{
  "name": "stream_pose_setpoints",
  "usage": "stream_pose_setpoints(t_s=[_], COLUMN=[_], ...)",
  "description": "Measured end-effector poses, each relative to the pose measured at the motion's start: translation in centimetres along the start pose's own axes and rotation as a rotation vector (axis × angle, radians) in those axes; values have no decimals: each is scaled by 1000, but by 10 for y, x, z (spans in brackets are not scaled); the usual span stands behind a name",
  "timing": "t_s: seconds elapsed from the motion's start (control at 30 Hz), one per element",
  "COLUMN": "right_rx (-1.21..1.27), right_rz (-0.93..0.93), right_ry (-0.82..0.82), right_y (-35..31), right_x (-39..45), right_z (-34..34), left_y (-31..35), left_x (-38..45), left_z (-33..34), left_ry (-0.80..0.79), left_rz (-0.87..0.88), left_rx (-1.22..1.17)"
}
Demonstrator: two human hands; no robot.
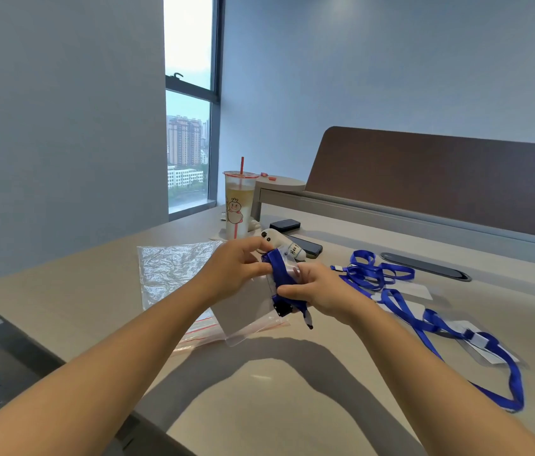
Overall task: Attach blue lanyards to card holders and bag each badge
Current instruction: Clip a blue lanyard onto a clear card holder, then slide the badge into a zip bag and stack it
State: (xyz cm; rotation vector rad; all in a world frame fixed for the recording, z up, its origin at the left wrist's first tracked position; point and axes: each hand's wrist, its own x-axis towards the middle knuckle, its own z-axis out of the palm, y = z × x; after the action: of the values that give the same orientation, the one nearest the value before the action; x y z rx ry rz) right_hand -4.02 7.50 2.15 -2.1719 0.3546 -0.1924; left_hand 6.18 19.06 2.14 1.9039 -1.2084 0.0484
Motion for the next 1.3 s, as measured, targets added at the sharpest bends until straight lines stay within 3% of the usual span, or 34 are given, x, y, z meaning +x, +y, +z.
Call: stream_pose_setpoints(t_s=[0.13,0.3,0.43,0.57,0.67,0.93,1.3], right_rx=[-12,45,173,198,225,246,317], right_rz=[0,-19,-4,-48,-72,-92,-120], right_ry=[34,96,247,392,463,434,437], right_y=[4,13,24,31,35,32,17], right_x=[-1,-1,-1,1,4,15,31], right_z=[4,5,0,8,18,35,49], left_y=[-6,-9,-27,-56,-75,-91,-103], left_x=[4,8,-2,-23,-40,-60,-67], left_z=[4,-2,-14,-21,-21,-35,-51], left_ry=[-26,-172,-100,-32,-99,-213,-60], left_rz=[-51,-123,-207,-310,-375,-430,-322], left_rx=[-6,-126,-175,-32,175,389,190])
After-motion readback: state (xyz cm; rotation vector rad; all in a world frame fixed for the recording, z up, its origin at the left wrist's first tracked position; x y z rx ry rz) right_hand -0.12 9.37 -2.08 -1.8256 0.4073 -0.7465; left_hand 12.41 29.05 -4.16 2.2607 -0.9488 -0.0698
